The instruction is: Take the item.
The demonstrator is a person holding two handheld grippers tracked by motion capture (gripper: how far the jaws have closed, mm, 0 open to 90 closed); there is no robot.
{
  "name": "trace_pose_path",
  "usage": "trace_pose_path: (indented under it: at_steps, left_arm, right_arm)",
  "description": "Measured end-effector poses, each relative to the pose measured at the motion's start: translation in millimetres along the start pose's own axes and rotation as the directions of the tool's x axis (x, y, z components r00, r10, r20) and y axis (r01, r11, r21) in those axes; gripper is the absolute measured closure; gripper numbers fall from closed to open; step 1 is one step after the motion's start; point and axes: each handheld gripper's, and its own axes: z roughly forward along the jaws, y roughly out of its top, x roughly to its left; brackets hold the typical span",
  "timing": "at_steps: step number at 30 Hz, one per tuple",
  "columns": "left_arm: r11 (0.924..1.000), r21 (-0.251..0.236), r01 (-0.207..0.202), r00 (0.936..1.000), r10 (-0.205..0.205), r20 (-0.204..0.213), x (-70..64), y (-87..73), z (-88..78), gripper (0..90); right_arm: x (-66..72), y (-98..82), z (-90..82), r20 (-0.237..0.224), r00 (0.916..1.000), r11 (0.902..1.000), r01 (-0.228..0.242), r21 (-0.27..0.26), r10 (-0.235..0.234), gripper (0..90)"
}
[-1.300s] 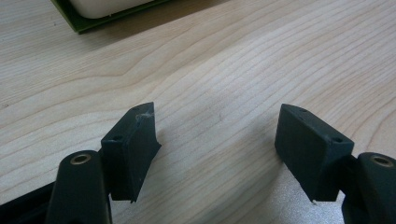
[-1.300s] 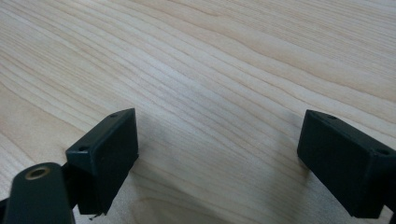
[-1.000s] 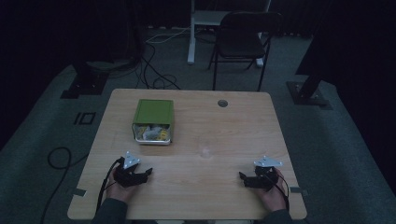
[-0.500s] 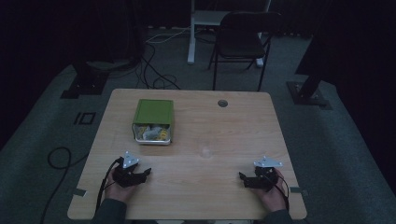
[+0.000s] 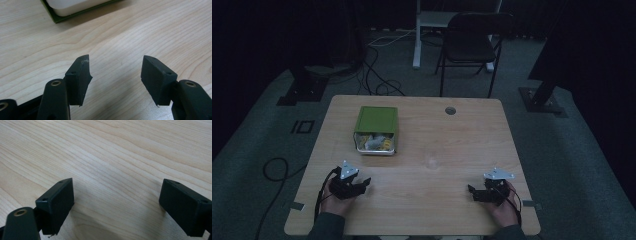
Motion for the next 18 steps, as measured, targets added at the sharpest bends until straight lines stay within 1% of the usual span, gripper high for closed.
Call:
trace_pose_path:
  at_steps: [4,7,8,18]
  left_arm:
    - [1.0,-0.007,0.003,1.0,-0.003,0.0,3.3,1.1,-2.8,41.4]
    - [1.0,0.003,0.003,1.0,-0.003,0.005,4.6,1.5,-3.0,41.3]
    - [0.9999,0.011,0.009,0.9998,-0.009,0.02,6.3,1.4,-2.3,41.3]
    - [0.9999,0.001,0.014,0.9992,-0.014,0.037,8.7,7.2,-6.5,42.7]
  right_arm:
    - [0.1,-0.1,-0.1,0.0,1.0,1.0,0.0,0.0,0.0,12.3]
    - [0.3,-0.1,-0.2,0.0,1.0,1.0,-0.001,0.0,0.001,12.3]
    - [0.3,-0.1,-0.2,0.0,1.0,1.0,-0.001,0.0,0.001,12.3]
    - [0.4,-0.3,-0.2,0.001,1.0,1.0,-0.001,0.0,0.001,12.3]
